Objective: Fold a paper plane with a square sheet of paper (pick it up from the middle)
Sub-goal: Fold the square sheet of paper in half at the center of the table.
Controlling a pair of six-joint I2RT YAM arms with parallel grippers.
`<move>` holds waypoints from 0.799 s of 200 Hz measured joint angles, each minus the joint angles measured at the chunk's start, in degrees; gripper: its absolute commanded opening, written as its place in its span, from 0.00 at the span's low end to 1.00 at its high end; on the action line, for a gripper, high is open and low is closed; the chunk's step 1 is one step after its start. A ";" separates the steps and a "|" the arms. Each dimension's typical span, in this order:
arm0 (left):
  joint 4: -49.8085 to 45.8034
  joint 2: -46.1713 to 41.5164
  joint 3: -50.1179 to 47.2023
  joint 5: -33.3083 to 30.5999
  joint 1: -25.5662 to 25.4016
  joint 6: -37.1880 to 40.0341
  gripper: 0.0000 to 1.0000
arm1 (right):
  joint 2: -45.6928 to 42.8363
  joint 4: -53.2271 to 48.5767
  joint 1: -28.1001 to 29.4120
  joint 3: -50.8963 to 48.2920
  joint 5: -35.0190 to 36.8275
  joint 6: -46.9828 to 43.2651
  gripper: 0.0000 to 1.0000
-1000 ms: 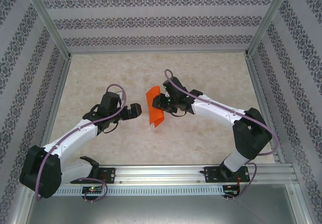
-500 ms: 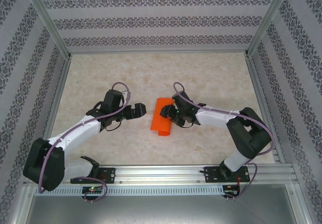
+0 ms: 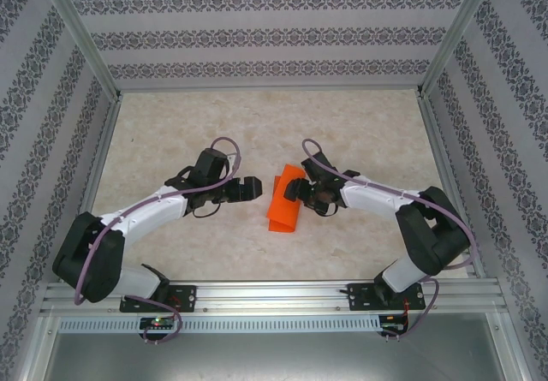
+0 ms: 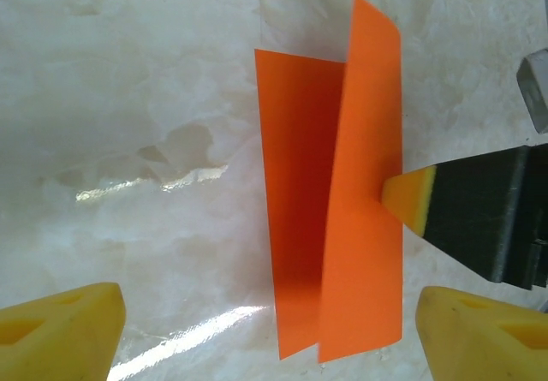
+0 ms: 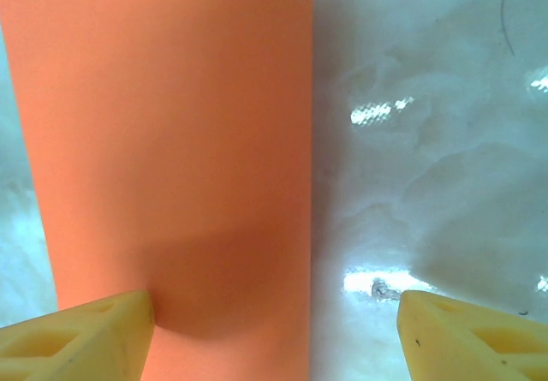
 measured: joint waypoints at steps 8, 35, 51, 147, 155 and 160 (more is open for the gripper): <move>0.00 0.52 0.33 -0.04 -0.48 -0.02 0.82 | 0.96 -0.61 0.02 0.63 -0.13 -0.72 0.76; 0.17 1.53 0.74 -0.52 -1.95 -0.44 0.77 | 3.78 -2.01 0.02 2.43 -0.44 -2.67 0.78; 0.28 2.03 0.92 -0.66 -2.45 -0.90 0.74 | 4.85 -2.97 0.02 3.41 -0.63 -3.76 0.79; 0.61 4.09 2.47 -1.09 -2.71 -1.55 0.71 | 7.85 -8.26 -0.48 7.50 -3.34 -11.43 0.83; 0.68 4.42 2.47 -1.09 -2.71 -1.57 0.70 | 8.04 -8.57 -0.68 7.67 -3.39 -11.45 0.82; 0.68 4.61 2.47 -1.09 -2.71 -1.60 0.70 | 8.15 -8.66 -0.70 7.76 -3.41 -11.43 0.82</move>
